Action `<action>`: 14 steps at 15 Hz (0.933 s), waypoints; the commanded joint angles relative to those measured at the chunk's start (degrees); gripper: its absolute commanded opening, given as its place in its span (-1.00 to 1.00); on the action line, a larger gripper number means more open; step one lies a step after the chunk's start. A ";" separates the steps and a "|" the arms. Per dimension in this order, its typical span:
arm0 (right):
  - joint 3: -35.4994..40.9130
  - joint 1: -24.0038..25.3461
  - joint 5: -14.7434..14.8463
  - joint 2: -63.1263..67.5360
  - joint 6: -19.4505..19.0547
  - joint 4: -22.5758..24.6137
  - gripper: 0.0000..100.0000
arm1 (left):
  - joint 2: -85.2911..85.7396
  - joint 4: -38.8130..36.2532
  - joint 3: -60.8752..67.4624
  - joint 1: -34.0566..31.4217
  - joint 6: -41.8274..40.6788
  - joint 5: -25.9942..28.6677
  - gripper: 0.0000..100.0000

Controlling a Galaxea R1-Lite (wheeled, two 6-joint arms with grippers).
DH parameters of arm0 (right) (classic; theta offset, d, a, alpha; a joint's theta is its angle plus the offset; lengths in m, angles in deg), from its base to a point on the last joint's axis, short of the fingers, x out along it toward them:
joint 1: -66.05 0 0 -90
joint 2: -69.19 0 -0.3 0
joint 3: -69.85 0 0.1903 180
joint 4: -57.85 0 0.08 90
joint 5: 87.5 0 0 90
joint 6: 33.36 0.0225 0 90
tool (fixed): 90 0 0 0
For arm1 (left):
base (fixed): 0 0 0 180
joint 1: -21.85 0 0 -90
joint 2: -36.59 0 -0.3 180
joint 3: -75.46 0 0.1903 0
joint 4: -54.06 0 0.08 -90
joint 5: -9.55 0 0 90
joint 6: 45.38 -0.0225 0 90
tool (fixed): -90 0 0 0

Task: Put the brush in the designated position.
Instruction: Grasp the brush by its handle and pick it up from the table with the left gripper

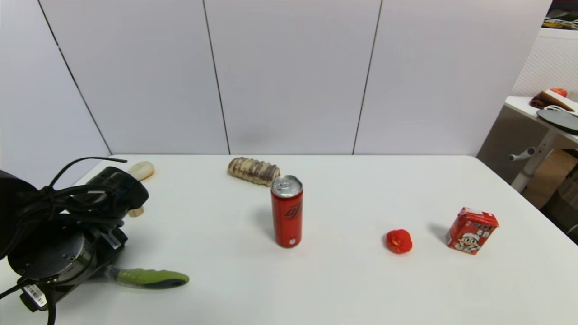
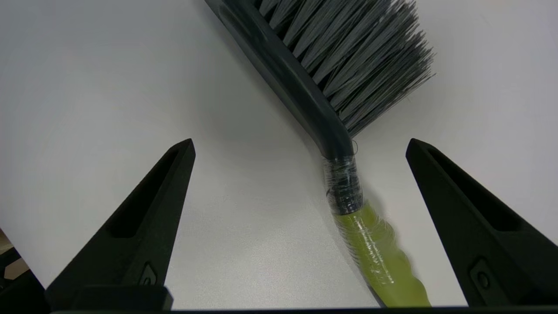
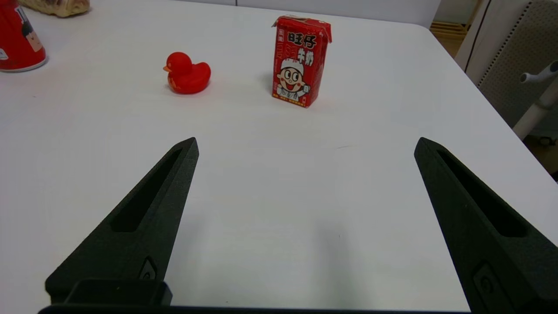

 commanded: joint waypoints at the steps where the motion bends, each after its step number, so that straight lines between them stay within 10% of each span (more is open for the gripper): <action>1: 0.09 0.02 -0.06 0.07 -0.09 0.01 1.00 | -3.45 0.08 -0.73 0.81 0.71 -0.38 1.00; 14: 0.09 0.02 -0.06 0.07 -0.09 0.01 1.00 | -8.54 -0.10 -0.73 2.92 7.66 -0.47 1.00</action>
